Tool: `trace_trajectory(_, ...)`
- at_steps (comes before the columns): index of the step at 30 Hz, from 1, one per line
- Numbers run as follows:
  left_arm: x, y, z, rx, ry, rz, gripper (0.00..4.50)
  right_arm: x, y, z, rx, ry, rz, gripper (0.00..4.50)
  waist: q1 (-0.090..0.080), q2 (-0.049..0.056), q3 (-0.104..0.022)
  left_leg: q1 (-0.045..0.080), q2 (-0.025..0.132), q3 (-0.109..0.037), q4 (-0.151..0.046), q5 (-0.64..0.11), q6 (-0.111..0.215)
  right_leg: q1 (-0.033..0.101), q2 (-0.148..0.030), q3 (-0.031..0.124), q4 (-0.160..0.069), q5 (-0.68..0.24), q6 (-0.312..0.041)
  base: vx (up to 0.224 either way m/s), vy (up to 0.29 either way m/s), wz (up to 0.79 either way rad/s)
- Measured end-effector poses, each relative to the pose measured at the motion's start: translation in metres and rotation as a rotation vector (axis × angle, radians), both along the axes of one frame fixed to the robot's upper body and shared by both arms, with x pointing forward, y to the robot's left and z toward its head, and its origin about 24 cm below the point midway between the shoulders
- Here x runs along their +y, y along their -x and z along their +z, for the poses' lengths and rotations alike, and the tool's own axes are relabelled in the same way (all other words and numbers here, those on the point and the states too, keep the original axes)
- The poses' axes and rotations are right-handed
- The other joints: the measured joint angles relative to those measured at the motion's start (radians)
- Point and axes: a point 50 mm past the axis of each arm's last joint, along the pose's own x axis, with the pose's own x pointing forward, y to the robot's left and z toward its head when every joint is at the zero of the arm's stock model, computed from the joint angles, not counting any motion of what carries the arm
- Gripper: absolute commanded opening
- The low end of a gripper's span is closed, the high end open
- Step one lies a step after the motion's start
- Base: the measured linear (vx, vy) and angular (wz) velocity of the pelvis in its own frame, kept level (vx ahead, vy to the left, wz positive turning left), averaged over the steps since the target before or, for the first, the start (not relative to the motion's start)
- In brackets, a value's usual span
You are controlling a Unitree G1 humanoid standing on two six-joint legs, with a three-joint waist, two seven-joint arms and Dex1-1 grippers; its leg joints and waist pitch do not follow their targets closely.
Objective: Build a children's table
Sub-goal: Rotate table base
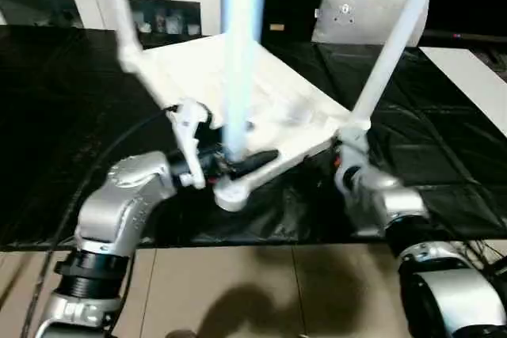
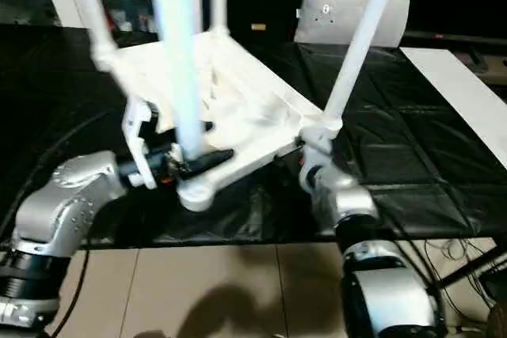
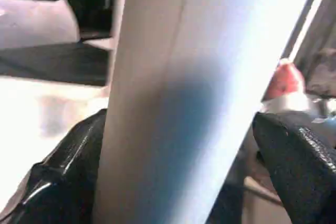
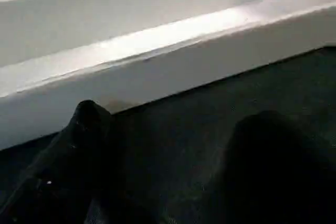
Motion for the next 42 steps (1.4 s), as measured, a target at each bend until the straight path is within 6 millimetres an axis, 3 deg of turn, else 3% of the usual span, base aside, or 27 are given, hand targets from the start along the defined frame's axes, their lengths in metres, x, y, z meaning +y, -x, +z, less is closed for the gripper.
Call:
trace_trajectory(4,-0.02,0.002,0.004,-0.012,0.026,-0.053,4.43,0.009,-0.004,0.004,-0.016,0.0,0.034,4.5,-0.017,-0.005,0.003,0.001,0.001,0.001,0.0,0.0,0.0,0.0,0.0,0.0,0.0,0.001,-0.001,0.0,0.0,0.0)
trace_trajectory(9,-0.043,0.003,0.013,-0.023,0.064,-0.099,4.43,0.017,-0.007,0.007,-0.035,-0.003,0.053,4.5,-0.025,-0.006,0.003,0.002,0.002,0.002,0.0,0.0,0.0,0.0,0.001,0.0,0.0,0.001,-0.002,0.0,0.0,0.0)
trace_trajectory(19,-0.073,-0.004,0.015,-0.075,0.039,-0.045,4.43,0.022,-0.01,0.011,-0.066,0.002,0.07,4.5,-0.018,-0.006,0.003,0.003,0.003,0.002,0.0,0.001,-0.001,0.001,0.002,0.0,0.001,0.001,-0.003,0.0,0.0,0.0)
trace_trajectory(30,-0.074,-0.03,0.014,-0.155,0.006,0.169,4.43,0.005,-0.01,0.012,-0.099,-0.001,0.035,4.5,0.0,-0.006,0.003,0.004,0.003,0.002,0.001,0.001,0.0,0.002,0.001,0.0,0.001,0.002,-0.004,0.0,0.0,0.0)
trace_trajectory(36,-0.062,-0.041,0.004,-0.207,-0.075,0.252,4.43,-0.023,0.003,0.006,-0.136,-0.022,0.002,4.5,0.004,-0.003,0.003,0.005,0.003,0.001,0.0,0.001,0.0,0.002,0.001,0.0,0.001,0.002,-0.004,0.0,0.0,0.0)
trace_trajectory(39,-0.054,-0.038,-0.009,-0.196,-0.098,0.26,4.43,-0.024,0.01,0.014,-0.211,-0.066,0.037,4.5,-0.001,0.0,0.003,0.005,0.003,0.001,-0.001,0.001,0.0,0.001,0.001,0.0,0.001,0.002,-0.004,0.0,0.0,0.0)
trace_trajectory(42,-0.04,-0.028,-0.028,-0.156,-0.114,0.259,4.43,-0.02,0.017,0.036,-0.319,-0.137,0.068,4.5,0.0,0.004,0.003,0.005,0.004,0.001,-0.002,0.001,0.0,0.001,0.002,0.0,0.0,0.002,-0.003,0.0,0.0,0.0)
